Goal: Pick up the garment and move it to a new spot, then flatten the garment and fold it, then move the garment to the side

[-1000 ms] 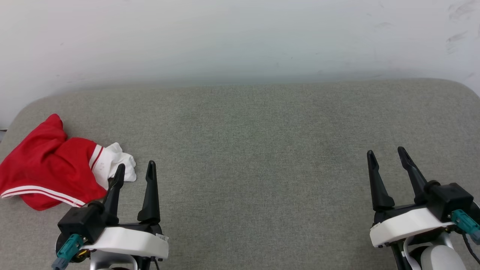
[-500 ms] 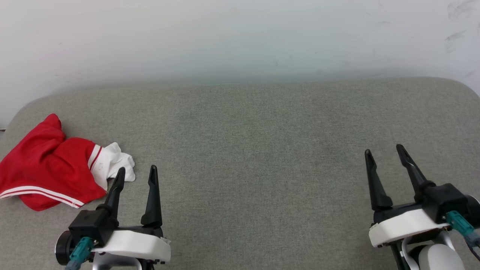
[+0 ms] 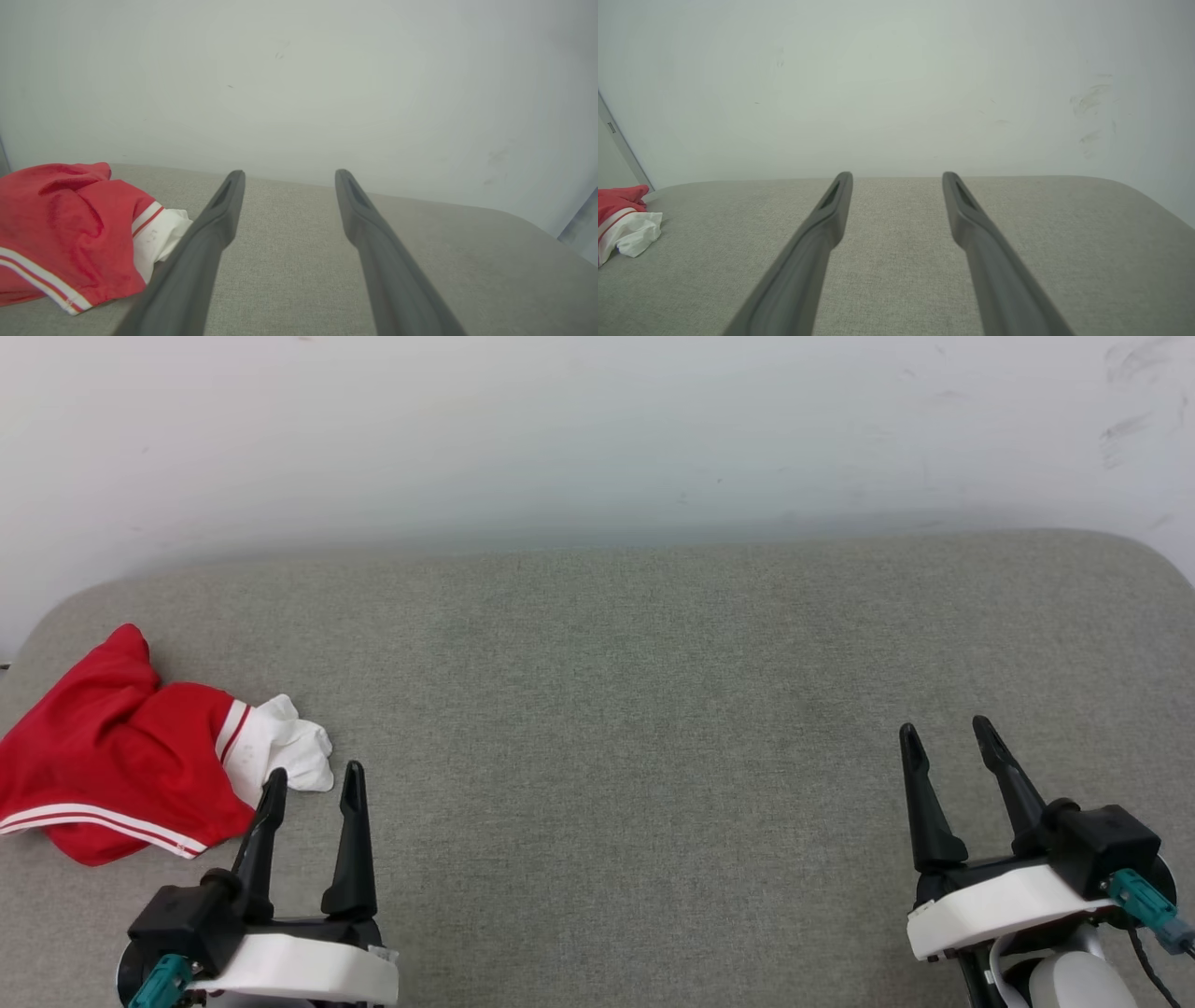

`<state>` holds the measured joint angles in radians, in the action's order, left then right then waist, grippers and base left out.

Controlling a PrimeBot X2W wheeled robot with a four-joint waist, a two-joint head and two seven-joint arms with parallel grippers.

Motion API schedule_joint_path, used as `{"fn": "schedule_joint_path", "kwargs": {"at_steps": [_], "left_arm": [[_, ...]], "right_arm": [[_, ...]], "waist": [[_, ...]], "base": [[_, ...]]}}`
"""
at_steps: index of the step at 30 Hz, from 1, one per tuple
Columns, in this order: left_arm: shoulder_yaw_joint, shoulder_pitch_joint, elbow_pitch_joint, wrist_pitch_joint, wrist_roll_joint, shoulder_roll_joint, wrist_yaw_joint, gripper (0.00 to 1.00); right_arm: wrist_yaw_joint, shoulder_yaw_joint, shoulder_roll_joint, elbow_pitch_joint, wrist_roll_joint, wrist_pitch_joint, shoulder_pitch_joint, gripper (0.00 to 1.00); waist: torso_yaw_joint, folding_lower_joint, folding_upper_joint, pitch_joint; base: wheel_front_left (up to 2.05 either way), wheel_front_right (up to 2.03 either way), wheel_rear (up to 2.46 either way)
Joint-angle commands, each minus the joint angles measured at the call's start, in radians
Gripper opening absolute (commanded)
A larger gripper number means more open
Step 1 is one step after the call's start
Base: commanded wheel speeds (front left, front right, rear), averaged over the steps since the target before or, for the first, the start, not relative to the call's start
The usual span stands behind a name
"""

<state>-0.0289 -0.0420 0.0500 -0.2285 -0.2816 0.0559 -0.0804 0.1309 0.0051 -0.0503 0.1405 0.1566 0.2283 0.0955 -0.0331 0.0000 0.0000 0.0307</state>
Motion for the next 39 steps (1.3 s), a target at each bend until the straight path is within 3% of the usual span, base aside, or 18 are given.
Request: {"fn": "schedule_joint_path", "kwargs": {"at_steps": [1, 16, 30, 39], "left_arm": [[-0.004, -0.012, -0.002, -0.008, 0.027, -0.001, -0.013, 1.0], [0.001, -0.025, -0.044, -0.039, 0.119, -0.006, -0.038, 1.0], [-0.013, -0.012, -0.056, -0.037, 0.1, -0.006, -0.043, 1.0], [-0.014, -0.023, -0.063, -0.037, 0.101, -0.006, -0.041, 1.0]], "right_arm": [[0.0, 0.002, 0.0, 0.002, -0.017, 0.01, 0.013, 1.0], [0.0, -0.008, 0.0, 0.021, -0.149, 0.039, 0.016, 1.0], [0.0, 0.009, 0.0, 0.026, -0.115, 0.038, 0.007, 1.0], [0.0, 0.046, 0.0, 0.027, -0.106, 0.038, -0.011, 1.0]], "waist": [[-0.001, 0.0, 0.0, -0.001], [-0.008, 0.0, 0.0, -0.004], [0.012, 0.0, 0.0, -0.007], [0.082, 0.0, 0.0, -0.019]], "base": [[0.0, 0.0, 0.0], [0.0, 0.0, 0.0], [0.0, 0.0, 0.0], [0.0, 0.0, 0.0]]}}
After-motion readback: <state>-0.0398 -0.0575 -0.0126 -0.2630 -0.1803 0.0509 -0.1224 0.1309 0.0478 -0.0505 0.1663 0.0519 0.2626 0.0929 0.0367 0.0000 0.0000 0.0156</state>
